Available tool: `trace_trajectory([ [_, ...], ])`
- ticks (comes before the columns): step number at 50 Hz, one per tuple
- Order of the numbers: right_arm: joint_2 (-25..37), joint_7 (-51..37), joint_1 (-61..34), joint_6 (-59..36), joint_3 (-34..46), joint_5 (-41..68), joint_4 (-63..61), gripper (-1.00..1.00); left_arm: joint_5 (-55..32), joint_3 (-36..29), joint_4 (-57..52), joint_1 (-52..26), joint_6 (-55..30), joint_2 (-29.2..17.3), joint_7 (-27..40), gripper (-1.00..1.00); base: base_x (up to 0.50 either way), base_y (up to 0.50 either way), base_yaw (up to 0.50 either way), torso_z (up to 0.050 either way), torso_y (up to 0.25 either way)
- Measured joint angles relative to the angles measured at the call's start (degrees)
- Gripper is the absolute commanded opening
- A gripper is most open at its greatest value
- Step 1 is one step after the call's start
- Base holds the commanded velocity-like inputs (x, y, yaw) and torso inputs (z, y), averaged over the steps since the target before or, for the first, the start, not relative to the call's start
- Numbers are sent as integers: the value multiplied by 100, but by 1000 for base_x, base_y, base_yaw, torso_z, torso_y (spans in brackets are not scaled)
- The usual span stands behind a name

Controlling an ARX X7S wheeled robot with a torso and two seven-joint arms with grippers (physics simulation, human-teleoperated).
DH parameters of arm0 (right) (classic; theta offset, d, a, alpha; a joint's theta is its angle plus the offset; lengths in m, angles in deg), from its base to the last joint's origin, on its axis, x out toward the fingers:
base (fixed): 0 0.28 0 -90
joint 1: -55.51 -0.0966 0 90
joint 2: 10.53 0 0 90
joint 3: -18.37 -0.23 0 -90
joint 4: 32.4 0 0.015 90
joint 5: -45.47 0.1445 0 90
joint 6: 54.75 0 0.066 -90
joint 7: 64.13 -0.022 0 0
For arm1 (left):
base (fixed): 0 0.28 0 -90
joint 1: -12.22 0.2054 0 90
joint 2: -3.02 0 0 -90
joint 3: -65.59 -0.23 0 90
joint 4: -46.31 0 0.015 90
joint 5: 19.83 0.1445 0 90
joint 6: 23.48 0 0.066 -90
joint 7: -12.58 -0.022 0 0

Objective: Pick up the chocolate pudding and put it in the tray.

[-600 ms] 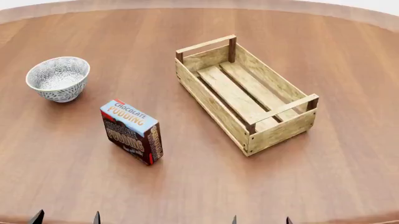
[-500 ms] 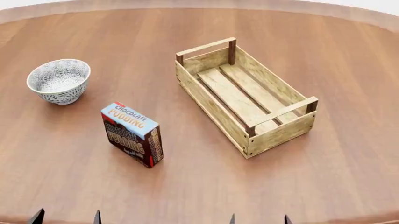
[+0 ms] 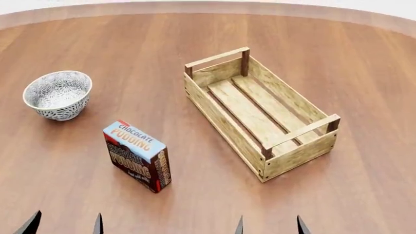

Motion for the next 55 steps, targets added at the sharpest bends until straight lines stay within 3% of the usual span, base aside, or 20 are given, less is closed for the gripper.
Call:
trace_trajectory([
  [47,276,-268,-34,111,374,201,40,100,-161,-336,-104,76,49,-270,189,100,405,10,0,0,0],
  [55,299,-335,-32,113,397,234,-12,100,-179,-377,-141,82,38,-305,218,100,29,0,0,0,0],
])
